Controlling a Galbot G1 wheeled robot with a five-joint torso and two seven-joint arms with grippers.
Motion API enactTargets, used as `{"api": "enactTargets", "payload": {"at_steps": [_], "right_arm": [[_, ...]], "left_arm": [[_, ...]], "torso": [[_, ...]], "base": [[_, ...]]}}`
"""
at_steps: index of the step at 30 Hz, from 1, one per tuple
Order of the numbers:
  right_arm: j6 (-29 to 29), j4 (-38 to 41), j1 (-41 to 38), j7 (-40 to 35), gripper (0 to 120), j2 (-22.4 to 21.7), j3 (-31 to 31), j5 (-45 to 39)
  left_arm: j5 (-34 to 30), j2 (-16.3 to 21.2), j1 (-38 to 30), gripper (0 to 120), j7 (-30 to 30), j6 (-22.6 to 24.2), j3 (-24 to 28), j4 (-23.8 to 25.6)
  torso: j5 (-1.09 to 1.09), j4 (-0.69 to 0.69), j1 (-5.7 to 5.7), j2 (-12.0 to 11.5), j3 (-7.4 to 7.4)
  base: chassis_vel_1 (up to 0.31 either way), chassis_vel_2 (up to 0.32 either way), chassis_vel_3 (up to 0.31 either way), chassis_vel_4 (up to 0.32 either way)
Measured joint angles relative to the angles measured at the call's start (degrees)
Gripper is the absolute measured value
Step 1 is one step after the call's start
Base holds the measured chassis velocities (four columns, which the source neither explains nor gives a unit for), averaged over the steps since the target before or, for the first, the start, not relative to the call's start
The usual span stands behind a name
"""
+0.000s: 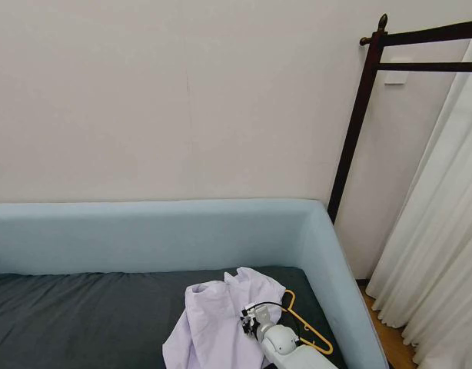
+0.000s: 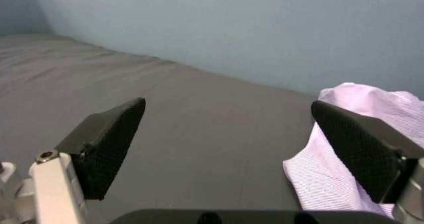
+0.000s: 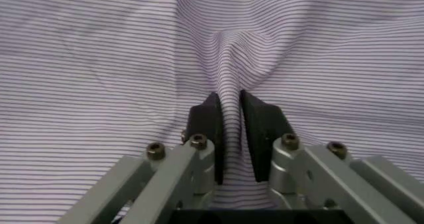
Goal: Pick up the clothes from the sofa and hang them on the clothes hanger.
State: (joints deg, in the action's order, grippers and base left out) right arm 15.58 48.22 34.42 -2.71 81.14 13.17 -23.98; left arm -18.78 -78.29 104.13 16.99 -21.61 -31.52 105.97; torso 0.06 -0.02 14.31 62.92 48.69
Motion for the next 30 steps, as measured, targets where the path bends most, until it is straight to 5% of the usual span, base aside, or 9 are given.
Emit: {"api": "enactTargets", "payload": {"at_steps": [3, 17, 30], "right_arm": [[0.1, 1.3, 0.2, -0.3, 0, -1.1, 0.4, -0.2], [-1.4, 14.2, 1.2, -3.1, 0, -6.3, 0.4, -1.6], [-0.9, 28.4, -15.3, -6.5, 0, -11.1, 2.7, -8.9]], "left_arm": [[0.0, -0.2, -0.1, 99, 0.0, -0.1, 0.2, 0.0], [-0.4, -0.2, -0.5, 99, -0.2, -0.1, 0.5, -0.3], [-0.9, -0.1, -0.8, 99, -0.2, -0.1, 0.1, 0.4]], "torso": [[0.00, 0.00, 0.00, 0.0, 0.00], [0.01, -0.01, 0.00, 0.0, 0.00], [-0.01, 0.00, 0.00, 0.0, 0.00]], "base": [[0.000, 0.000, 0.000, 0.000], [0.000, 0.000, 0.000, 0.000], [0.000, 0.000, 0.000, 0.000]]}}
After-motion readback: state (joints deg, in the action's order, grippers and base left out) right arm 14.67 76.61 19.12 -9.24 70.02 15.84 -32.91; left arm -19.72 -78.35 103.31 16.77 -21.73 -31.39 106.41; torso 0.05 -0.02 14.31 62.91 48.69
